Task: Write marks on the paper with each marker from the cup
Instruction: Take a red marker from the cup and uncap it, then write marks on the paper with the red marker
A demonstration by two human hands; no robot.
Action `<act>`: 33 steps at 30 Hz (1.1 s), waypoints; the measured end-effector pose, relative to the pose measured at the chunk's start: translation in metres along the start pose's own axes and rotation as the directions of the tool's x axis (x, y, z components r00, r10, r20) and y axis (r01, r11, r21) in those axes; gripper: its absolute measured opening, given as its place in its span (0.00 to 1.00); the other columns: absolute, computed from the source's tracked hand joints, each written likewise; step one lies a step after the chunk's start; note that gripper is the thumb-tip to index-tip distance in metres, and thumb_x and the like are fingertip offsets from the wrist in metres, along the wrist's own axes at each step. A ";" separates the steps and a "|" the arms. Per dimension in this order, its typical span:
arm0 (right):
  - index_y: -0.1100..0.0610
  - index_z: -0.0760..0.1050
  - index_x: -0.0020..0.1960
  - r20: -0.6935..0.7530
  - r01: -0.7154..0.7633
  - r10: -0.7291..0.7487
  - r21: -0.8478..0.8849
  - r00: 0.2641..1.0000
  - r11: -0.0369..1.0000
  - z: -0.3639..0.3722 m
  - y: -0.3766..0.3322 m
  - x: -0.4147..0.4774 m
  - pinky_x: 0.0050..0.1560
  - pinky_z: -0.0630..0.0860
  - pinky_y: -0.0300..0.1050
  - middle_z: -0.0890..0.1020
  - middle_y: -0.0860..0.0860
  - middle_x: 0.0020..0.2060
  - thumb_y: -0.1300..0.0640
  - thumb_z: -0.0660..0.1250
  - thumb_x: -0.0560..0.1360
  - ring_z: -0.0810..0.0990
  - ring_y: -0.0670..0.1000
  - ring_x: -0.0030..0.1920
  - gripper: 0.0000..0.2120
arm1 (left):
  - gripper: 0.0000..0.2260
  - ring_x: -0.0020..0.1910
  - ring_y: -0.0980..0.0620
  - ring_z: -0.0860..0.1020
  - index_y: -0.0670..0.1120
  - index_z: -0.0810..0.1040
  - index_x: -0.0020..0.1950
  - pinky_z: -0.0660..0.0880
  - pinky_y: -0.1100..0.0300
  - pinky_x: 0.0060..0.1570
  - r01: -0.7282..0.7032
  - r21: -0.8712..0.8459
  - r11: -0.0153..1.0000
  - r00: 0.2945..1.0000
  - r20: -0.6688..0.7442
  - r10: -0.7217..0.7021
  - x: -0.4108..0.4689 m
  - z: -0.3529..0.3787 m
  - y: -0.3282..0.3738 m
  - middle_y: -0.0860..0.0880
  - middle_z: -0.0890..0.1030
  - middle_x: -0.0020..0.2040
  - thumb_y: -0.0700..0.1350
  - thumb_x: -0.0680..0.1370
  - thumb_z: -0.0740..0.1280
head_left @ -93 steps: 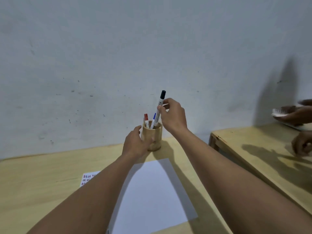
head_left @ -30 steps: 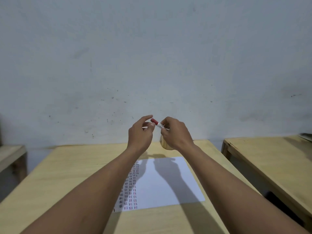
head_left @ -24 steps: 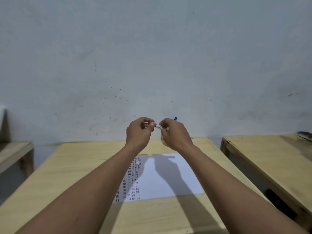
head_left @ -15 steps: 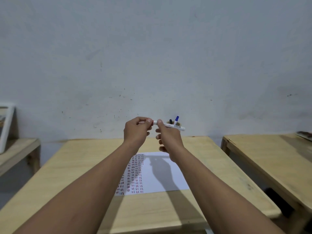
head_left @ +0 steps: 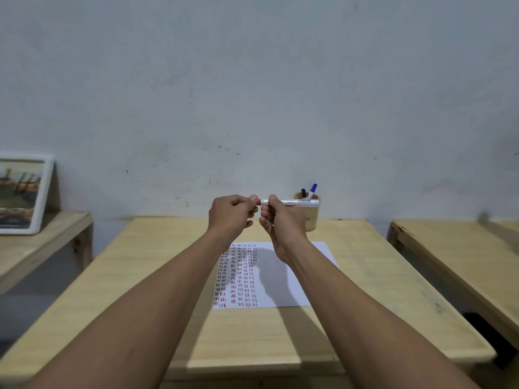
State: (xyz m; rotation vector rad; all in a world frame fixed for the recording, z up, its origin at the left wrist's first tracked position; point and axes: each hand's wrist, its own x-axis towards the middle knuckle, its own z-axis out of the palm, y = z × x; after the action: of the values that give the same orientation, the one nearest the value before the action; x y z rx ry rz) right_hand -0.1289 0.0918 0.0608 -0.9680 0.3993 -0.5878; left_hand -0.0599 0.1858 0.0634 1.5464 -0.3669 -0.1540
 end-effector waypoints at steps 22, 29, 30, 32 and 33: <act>0.60 0.79 0.45 -0.037 0.013 -0.032 -0.423 0.999 0.906 -0.023 0.047 0.022 0.32 0.77 0.39 0.77 0.52 0.34 0.56 0.66 0.80 0.74 0.47 0.33 0.09 | 0.17 0.60 0.40 0.79 0.49 0.78 0.68 0.76 0.52 0.54 0.020 0.798 0.602 0.994 -0.082 0.075 0.020 -0.065 -0.113 0.43 0.83 0.61 0.43 0.80 0.64; 0.62 0.82 0.48 0.000 0.105 -0.143 -0.680 0.990 0.725 -0.038 0.056 0.027 0.34 0.81 0.47 0.83 0.53 0.37 0.54 0.69 0.77 0.82 0.51 0.34 0.10 | 0.21 0.63 0.40 0.76 0.47 0.66 0.76 0.72 0.48 0.57 -0.038 0.887 0.461 0.993 -0.019 0.119 -0.011 -0.071 -0.117 0.44 0.81 0.62 0.49 0.82 0.58; 0.61 0.82 0.46 0.007 0.111 -0.153 -0.725 0.988 0.680 -0.040 0.058 0.027 0.36 0.82 0.49 0.85 0.54 0.36 0.53 0.70 0.75 0.83 0.51 0.33 0.10 | 0.20 0.63 0.40 0.76 0.46 0.67 0.74 0.71 0.46 0.59 -0.039 0.905 0.424 0.994 -0.007 0.106 -0.016 -0.073 -0.120 0.44 0.81 0.61 0.50 0.82 0.56; 0.62 0.82 0.45 0.011 0.108 -0.158 -0.776 0.987 0.621 -0.045 0.062 0.026 0.37 0.83 0.52 0.86 0.55 0.36 0.53 0.70 0.73 0.83 0.51 0.31 0.11 | 0.19 0.69 0.40 0.70 0.47 0.68 0.72 0.63 0.39 0.68 -0.024 0.946 0.323 0.999 0.015 0.030 -0.022 -0.074 -0.125 0.44 0.77 0.65 0.50 0.82 0.52; 0.62 0.82 0.46 0.007 0.100 -0.153 -0.787 0.988 0.609 -0.046 0.064 0.025 0.38 0.83 0.53 0.86 0.55 0.36 0.52 0.69 0.71 0.83 0.51 0.31 0.13 | 0.20 0.75 0.40 0.63 0.49 0.67 0.74 0.57 0.36 0.72 -0.014 0.958 0.285 0.999 0.022 -0.026 -0.024 -0.074 -0.127 0.43 0.72 0.71 0.51 0.83 0.51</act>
State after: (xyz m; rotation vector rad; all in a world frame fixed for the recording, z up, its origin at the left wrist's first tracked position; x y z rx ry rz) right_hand -0.1169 0.0735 -0.0192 -1.8570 0.6776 -0.5716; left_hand -0.0418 0.2603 -0.0642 2.8077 -0.5256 0.0839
